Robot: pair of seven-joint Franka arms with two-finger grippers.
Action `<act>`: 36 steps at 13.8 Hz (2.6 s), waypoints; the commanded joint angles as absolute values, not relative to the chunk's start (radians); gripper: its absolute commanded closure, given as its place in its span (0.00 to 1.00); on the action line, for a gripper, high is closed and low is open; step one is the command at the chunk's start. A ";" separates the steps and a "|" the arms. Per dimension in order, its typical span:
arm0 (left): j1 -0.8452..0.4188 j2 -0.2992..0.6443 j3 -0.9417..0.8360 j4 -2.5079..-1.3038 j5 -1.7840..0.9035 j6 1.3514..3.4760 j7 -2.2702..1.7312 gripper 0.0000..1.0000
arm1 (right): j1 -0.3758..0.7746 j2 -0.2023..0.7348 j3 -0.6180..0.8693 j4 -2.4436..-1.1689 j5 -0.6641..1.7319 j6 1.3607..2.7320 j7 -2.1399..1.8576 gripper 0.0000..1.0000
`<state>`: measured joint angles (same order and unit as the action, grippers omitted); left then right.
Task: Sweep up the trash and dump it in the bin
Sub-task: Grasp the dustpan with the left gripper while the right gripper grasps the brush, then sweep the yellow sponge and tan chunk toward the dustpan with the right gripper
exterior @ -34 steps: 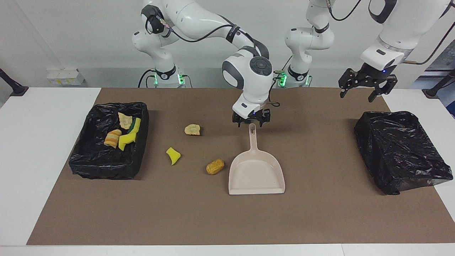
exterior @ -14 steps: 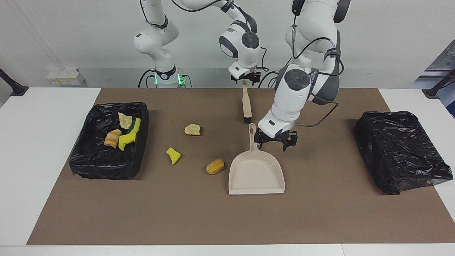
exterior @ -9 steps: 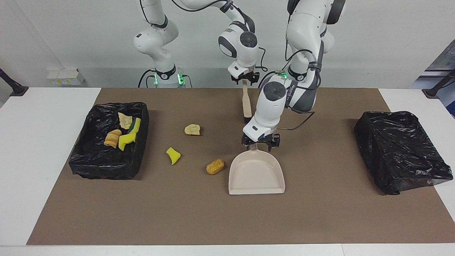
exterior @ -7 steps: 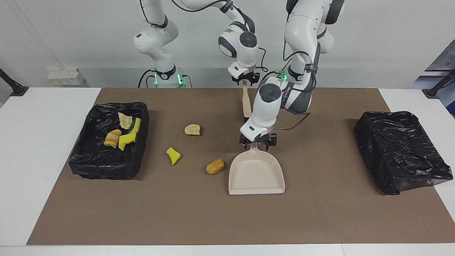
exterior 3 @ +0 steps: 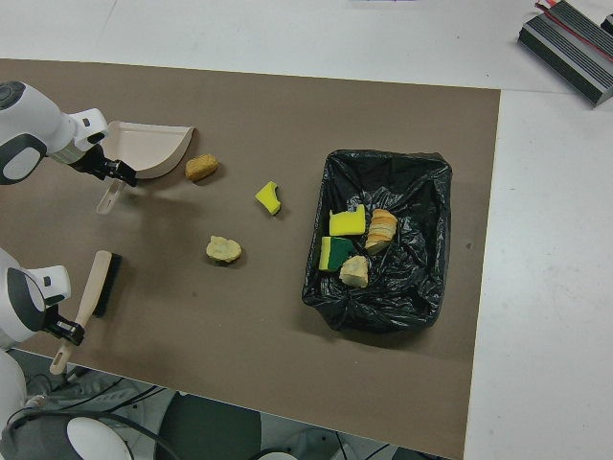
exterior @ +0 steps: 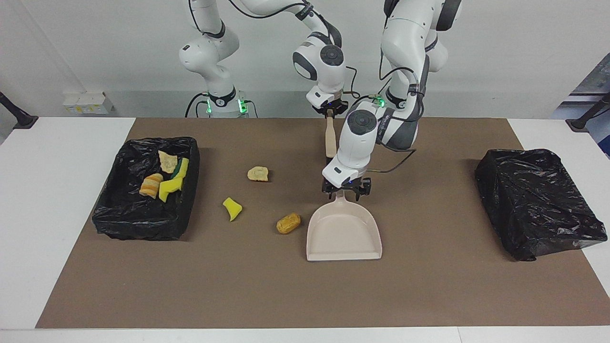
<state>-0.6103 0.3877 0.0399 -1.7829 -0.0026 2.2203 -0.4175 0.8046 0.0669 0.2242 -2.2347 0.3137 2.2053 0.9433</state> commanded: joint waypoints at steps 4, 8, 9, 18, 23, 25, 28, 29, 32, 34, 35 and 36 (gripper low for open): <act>-0.617 0.347 0.051 -1.782 0.169 2.197 -0.414 0.91 | 0.723 0.065 0.219 -2.233 0.325 2.185 0.907 1.00; -0.588 0.282 0.055 -1.789 0.167 2.108 -0.211 0.99 | 0.611 -0.030 0.218 -2.237 0.287 2.044 0.875 1.00; -0.583 0.266 0.055 -1.792 0.167 2.065 -0.136 1.00 | 0.570 -0.060 0.218 -2.237 0.279 1.998 0.836 1.00; -0.496 0.187 0.061 -1.787 0.170 1.959 0.434 1.00 | 0.246 -0.086 0.216 -2.191 -0.033 1.835 0.497 1.00; -0.472 0.206 0.063 -1.769 0.184 1.990 0.707 1.00 | 0.065 -0.037 0.218 -2.163 -0.217 1.848 0.225 1.00; -0.479 0.236 0.061 -1.747 0.219 1.997 0.771 1.00 | 0.043 -0.034 0.218 -2.169 -0.233 1.855 0.140 1.00; -0.480 0.276 0.060 -1.685 0.222 1.994 0.818 1.00 | 0.055 0.009 0.224 -2.195 -0.249 1.878 0.124 1.00; -0.482 0.311 0.060 -1.637 0.229 1.982 0.857 1.00 | 0.076 0.008 0.224 -2.207 -0.241 1.888 0.129 1.00; -0.483 0.356 0.057 -1.588 0.233 1.979 0.880 1.00 | 0.087 0.008 0.224 -2.210 -0.119 1.899 0.156 1.00; -0.483 0.356 0.054 -1.594 0.236 1.979 0.897 1.00 | 0.090 0.024 0.225 -2.195 -0.013 1.936 0.189 1.00; -0.483 0.356 0.054 -1.598 0.236 1.979 0.903 1.00 | 0.100 0.040 0.225 -2.166 0.033 1.933 0.202 1.00; -0.486 0.359 0.052 -1.611 0.236 1.985 0.929 1.00 | 0.124 0.061 0.225 -2.120 0.066 1.912 0.204 1.00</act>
